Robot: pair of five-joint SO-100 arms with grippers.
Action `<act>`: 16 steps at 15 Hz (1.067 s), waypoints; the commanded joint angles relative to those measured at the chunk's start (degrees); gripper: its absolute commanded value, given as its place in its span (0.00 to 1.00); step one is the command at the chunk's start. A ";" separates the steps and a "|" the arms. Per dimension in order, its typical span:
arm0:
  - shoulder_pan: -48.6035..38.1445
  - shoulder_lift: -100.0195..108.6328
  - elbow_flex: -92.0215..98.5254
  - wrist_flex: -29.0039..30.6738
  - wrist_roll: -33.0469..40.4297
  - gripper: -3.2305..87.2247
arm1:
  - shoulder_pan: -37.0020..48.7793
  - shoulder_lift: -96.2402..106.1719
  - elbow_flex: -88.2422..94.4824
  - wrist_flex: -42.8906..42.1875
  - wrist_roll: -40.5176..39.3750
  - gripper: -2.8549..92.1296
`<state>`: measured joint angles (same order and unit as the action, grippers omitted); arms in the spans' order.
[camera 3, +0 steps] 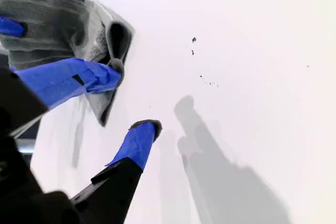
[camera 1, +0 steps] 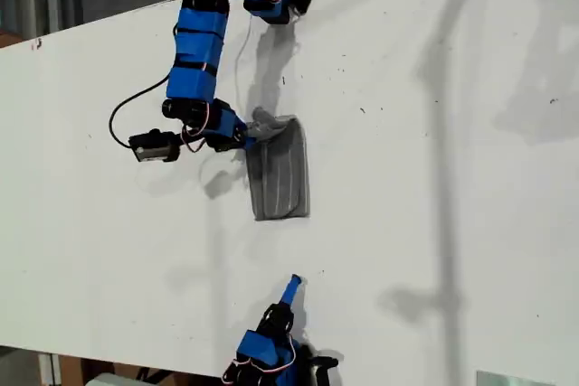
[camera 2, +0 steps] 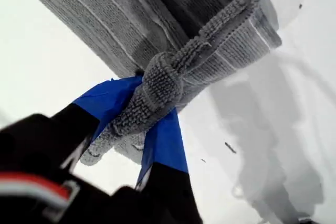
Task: Grasp corners of a square towel and fold twice.
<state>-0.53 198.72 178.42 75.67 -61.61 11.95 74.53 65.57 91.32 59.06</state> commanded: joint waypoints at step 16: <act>0.18 0.09 0.18 -0.70 0.53 0.25 | 4.57 24.70 17.84 -5.80 2.11 0.03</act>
<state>-0.53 198.72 178.42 75.67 -61.61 14.50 86.66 80.16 83.76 60.21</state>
